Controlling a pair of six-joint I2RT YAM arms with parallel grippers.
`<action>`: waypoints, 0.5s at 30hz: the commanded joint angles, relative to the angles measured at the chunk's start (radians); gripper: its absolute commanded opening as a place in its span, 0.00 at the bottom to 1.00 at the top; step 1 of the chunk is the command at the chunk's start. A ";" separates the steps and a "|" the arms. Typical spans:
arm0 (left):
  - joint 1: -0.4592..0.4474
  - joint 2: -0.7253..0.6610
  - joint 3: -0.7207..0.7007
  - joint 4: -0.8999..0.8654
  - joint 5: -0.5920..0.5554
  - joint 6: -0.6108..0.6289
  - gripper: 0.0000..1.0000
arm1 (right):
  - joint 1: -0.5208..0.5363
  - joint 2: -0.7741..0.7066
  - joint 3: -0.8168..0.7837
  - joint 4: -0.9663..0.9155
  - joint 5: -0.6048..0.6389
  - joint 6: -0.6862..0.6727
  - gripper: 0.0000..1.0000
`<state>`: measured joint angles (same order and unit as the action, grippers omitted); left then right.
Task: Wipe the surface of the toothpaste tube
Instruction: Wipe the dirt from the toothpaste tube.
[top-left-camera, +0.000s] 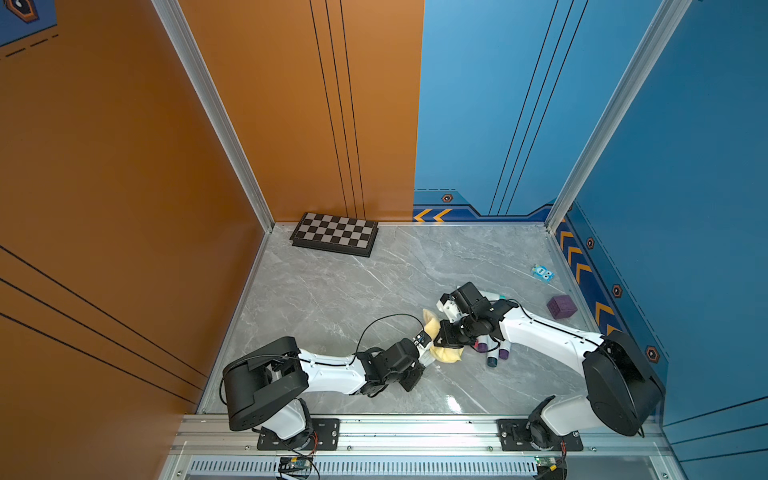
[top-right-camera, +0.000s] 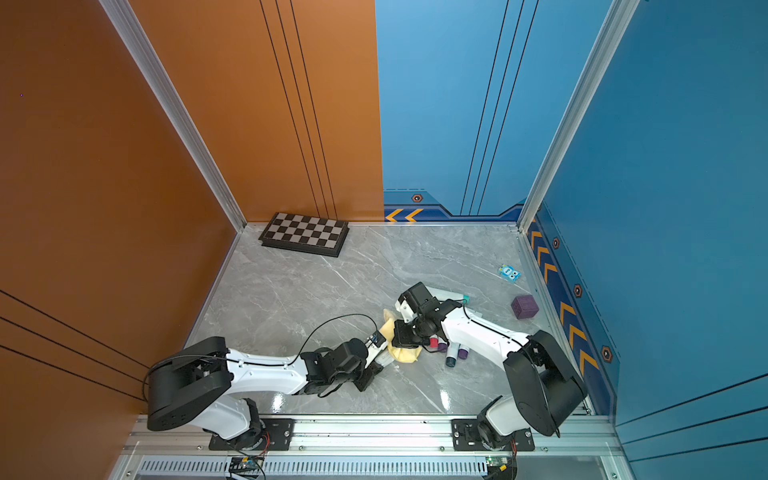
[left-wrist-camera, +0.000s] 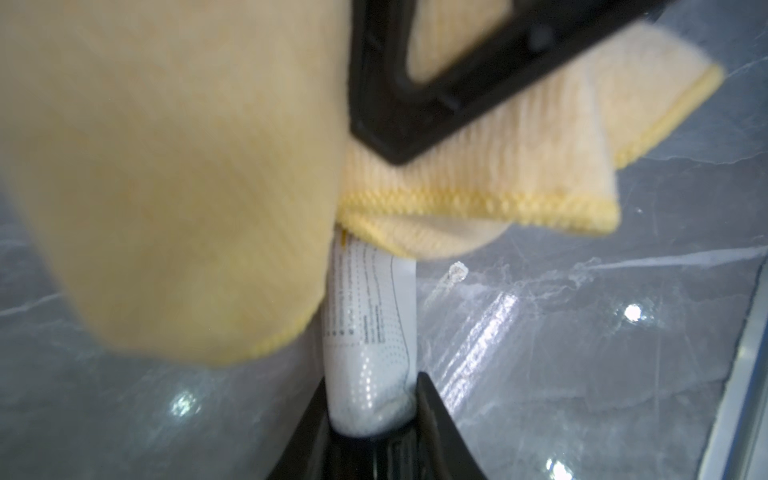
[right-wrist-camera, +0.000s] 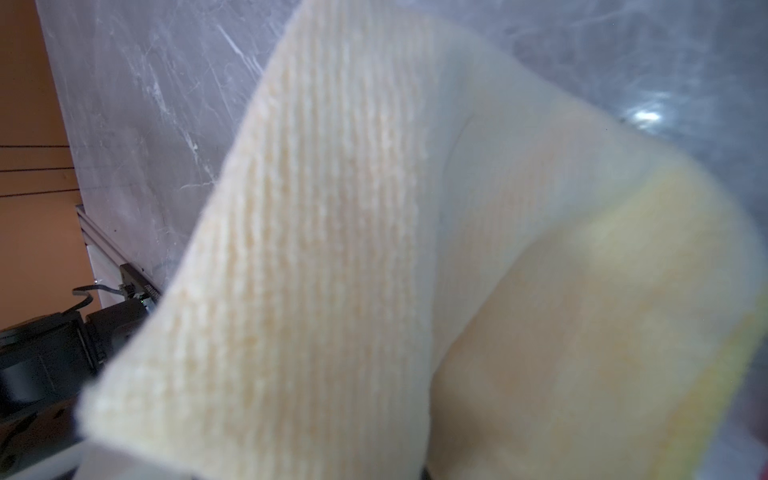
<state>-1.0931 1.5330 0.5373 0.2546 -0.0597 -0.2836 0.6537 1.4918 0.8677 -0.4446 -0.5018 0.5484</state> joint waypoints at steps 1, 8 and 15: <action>-0.002 0.059 -0.028 -0.125 0.013 0.009 0.19 | 0.026 0.059 0.013 0.015 -0.043 0.023 0.00; -0.004 0.038 -0.035 -0.125 0.003 0.008 0.19 | 0.031 0.195 -0.007 -0.023 0.150 -0.017 0.00; -0.005 0.031 -0.041 -0.126 -0.008 0.006 0.19 | 0.011 0.202 -0.009 -0.160 0.504 -0.059 0.00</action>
<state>-1.0931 1.5352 0.5369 0.2630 -0.0643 -0.2985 0.6815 1.6215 0.8944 -0.4660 -0.3668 0.5205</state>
